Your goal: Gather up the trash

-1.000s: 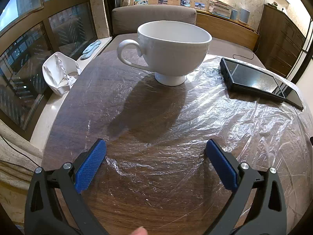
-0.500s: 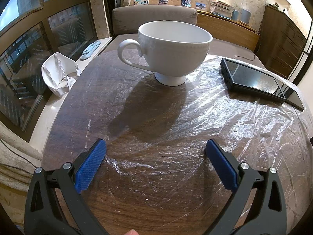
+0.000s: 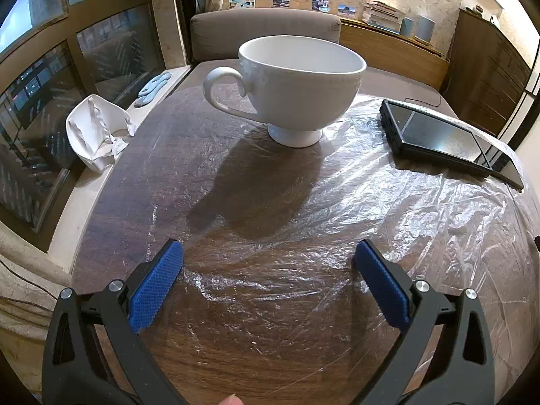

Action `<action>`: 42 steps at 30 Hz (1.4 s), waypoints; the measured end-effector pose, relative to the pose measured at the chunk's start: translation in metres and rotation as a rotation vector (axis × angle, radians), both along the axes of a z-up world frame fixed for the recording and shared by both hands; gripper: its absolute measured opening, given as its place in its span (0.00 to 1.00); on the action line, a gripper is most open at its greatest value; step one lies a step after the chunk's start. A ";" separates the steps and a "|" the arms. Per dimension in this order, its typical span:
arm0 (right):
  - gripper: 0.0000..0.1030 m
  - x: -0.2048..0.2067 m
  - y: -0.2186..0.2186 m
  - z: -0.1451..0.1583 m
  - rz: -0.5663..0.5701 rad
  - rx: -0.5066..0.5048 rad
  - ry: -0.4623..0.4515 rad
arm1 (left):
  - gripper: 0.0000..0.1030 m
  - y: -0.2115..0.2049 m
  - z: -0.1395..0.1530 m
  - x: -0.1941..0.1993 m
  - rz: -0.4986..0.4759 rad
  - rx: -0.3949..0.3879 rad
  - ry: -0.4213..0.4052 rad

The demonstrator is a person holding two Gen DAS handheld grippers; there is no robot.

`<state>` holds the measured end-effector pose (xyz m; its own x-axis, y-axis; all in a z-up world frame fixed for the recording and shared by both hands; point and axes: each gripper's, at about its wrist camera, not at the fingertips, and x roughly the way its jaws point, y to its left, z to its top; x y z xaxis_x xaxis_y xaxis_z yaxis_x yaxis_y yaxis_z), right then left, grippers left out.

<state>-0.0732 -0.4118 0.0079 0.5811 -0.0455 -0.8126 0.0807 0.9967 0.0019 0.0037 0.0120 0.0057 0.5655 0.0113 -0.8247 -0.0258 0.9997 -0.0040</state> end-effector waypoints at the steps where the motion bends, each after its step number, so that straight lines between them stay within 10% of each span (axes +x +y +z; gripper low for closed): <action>1: 0.96 0.000 0.000 0.000 0.000 0.000 0.000 | 0.99 0.000 0.000 0.000 -0.001 0.001 0.000; 42: 0.96 -0.003 0.000 0.001 0.001 0.000 0.000 | 0.99 0.008 -0.002 -0.023 0.002 0.003 -0.002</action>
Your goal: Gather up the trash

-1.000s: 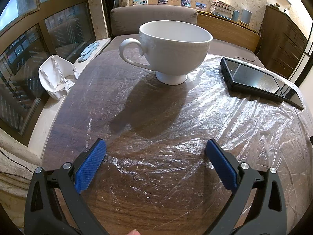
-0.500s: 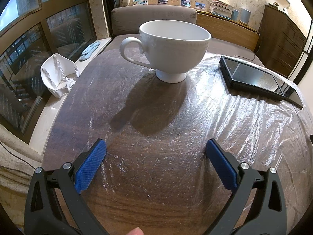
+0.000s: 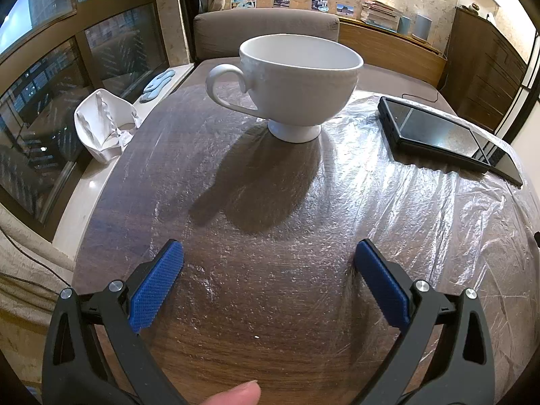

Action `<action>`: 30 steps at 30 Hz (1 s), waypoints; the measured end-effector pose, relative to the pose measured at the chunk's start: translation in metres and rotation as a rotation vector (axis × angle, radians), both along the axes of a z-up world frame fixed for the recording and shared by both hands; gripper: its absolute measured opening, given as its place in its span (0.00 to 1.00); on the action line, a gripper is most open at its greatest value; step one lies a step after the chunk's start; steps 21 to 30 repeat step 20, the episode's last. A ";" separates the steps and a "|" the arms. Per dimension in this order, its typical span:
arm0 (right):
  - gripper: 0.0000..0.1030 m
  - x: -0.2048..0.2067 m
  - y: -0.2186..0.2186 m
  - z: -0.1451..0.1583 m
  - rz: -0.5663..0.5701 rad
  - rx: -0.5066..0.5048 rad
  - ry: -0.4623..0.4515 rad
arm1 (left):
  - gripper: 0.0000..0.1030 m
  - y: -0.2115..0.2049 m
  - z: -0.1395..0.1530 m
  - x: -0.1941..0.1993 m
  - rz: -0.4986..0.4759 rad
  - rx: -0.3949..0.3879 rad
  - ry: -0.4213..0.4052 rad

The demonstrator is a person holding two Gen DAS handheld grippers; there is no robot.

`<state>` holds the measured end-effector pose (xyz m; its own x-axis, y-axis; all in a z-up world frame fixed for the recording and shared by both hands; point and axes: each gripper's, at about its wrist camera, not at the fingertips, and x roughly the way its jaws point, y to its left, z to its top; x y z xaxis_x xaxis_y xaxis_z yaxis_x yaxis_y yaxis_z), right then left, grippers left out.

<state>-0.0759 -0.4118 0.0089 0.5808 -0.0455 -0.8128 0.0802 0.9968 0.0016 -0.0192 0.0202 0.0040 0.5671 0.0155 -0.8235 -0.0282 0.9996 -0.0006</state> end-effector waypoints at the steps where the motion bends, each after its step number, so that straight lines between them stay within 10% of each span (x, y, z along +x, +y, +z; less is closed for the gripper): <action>1: 0.96 -0.001 0.000 0.000 0.000 0.000 0.000 | 0.99 0.001 0.000 -0.002 0.000 0.000 0.000; 30: 0.96 0.001 0.000 0.000 0.000 -0.001 -0.001 | 0.99 0.000 0.001 -0.012 -0.004 -0.001 0.000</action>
